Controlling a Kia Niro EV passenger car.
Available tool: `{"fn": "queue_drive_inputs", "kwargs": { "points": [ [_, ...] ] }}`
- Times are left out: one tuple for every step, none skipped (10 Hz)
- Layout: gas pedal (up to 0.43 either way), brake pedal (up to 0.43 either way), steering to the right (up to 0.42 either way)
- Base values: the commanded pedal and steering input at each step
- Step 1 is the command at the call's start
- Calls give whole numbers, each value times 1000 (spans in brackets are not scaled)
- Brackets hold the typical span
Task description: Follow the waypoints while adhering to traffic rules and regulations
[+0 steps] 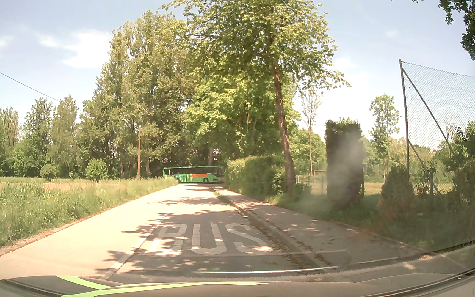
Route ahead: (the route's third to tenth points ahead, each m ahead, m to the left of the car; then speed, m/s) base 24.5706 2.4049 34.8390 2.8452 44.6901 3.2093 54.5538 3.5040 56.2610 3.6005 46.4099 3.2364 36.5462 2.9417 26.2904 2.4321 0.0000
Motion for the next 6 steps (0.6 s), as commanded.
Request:
{"fn": "queue_drive_inputs", "kwargs": {
  "points": [
    [0,305,-89],
    [0,305,-89],
    [0,305,-89],
    [0,305,-89],
    [0,305,-89],
    [0,305,-89]
  ]
}}
